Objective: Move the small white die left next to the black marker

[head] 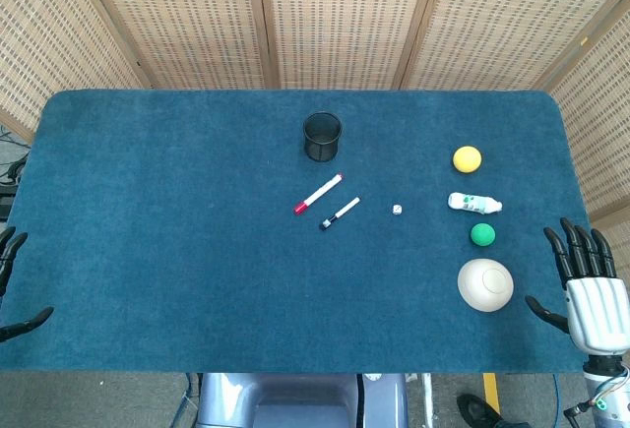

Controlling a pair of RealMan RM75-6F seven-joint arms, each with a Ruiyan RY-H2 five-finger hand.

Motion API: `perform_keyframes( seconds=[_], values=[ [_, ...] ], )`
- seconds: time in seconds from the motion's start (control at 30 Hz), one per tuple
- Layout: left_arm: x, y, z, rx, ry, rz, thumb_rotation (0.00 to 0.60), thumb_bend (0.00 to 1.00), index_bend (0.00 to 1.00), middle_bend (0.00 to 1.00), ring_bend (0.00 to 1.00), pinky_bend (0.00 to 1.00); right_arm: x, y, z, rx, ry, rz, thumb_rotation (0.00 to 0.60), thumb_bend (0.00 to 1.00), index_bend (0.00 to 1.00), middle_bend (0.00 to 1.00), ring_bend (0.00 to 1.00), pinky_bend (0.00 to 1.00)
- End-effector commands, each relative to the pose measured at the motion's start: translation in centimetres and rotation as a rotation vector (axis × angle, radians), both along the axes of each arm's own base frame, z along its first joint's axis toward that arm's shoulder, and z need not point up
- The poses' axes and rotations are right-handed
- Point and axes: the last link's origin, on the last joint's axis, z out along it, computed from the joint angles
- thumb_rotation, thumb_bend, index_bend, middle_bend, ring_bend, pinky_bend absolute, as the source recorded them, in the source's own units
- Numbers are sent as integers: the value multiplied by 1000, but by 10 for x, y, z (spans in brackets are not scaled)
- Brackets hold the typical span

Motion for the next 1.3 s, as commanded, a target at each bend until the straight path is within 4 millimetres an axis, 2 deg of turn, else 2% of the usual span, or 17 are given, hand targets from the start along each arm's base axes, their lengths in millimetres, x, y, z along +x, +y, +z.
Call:
perform_keyframes(
  seconds=[0.03,0.27,0.37,0.43,0.47,0.53,0.6,0.7,0.8,0.87,0.93,1.03,1.1,1.3],
  values=[
    [0,0,0,1,0,1,600,0,0,0,0,0,0,-1,-1,8,4,-5,600,2,0,0,0,0],
    [0,1,-1,0,1,5,600,0,0,0,0,0,-2,-5,-8,44,10,-11,600,2,0,0,0,0],
    [0,2,1,8,-7,8,600,0,0,0,0,0,4,-20,-11,69,16,7,600,19,0,9,0,0],
    [0,3,1,11,-7,9,600,0,0,0,0,0,12,-39,-13,88,59,32,600,42,0,79,14,0],
    [0,4,1,10,-8,12,600,0,0,0,0,0,17,-50,-14,100,83,43,600,52,0,164,66,4],
    [-1,7,0,8,-5,21,600,0,0,0,0,0,33,-77,-16,123,142,76,600,53,0,333,242,111],
    [-1,10,0,8,-3,33,600,0,0,0,0,0,52,-100,-21,148,163,118,600,53,4,516,474,410],
    [-2,15,-2,7,6,51,600,0,0,0,0,0,78,-131,-34,208,138,174,600,60,64,685,692,742],
    [-3,20,-5,-3,16,66,600,0,0,0,0,0,97,-162,-54,291,141,173,600,86,161,781,832,926],
    [-3,22,-6,-7,20,71,600,0,0,0,0,0,105,-176,-67,341,121,148,600,112,232,835,907,992],
    [-4,23,-6,-8,20,77,600,0,0,0,0,0,111,-186,-79,388,95,117,600,177,288,881,957,1000],
    [-6,27,-7,-14,20,89,600,0,0,0,0,0,118,-199,-100,457,71,59,600,327,364,928,999,1000],
    [-7,29,-7,-20,18,96,600,0,0,0,0,0,122,-207,-112,478,80,32,600,383,391,933,1000,1000],
    [-9,35,-7,-39,3,113,600,0,0,0,0,0,125,-221,-151,494,118,-37,600,440,397,933,1000,1000]
  ],
)
